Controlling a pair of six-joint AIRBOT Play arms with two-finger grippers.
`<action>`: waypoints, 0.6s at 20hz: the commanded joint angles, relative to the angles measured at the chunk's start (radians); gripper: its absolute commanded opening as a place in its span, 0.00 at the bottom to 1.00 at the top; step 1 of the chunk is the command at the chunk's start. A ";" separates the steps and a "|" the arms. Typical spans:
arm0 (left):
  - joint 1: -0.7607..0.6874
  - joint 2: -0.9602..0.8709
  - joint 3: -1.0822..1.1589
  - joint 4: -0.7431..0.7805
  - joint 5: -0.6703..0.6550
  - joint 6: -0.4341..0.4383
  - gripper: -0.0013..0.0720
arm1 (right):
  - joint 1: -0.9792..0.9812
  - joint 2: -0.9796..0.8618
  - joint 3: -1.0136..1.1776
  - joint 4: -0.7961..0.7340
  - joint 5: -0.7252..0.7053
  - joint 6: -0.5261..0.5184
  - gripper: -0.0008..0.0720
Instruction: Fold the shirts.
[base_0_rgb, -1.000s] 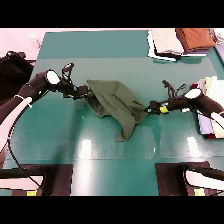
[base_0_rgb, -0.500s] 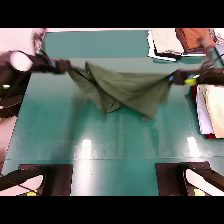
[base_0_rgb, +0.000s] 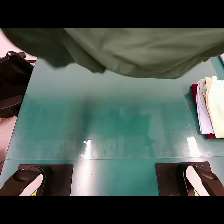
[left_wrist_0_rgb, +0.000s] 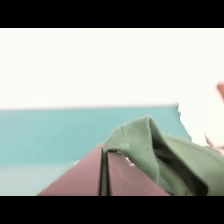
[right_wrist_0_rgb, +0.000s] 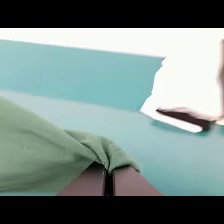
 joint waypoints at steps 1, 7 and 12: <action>0.002 0.113 0.080 0.008 0.002 0.026 0.05 | -0.121 0.037 0.104 -0.003 0.088 0.033 0.04; 0.002 -0.068 0.084 0.002 -0.160 0.039 0.05 | -0.103 -0.119 -0.004 -0.004 0.166 0.119 0.04; 0.001 -0.465 0.035 -0.125 -0.319 0.136 0.05 | 0.140 -0.365 -0.237 -0.277 0.135 0.206 0.04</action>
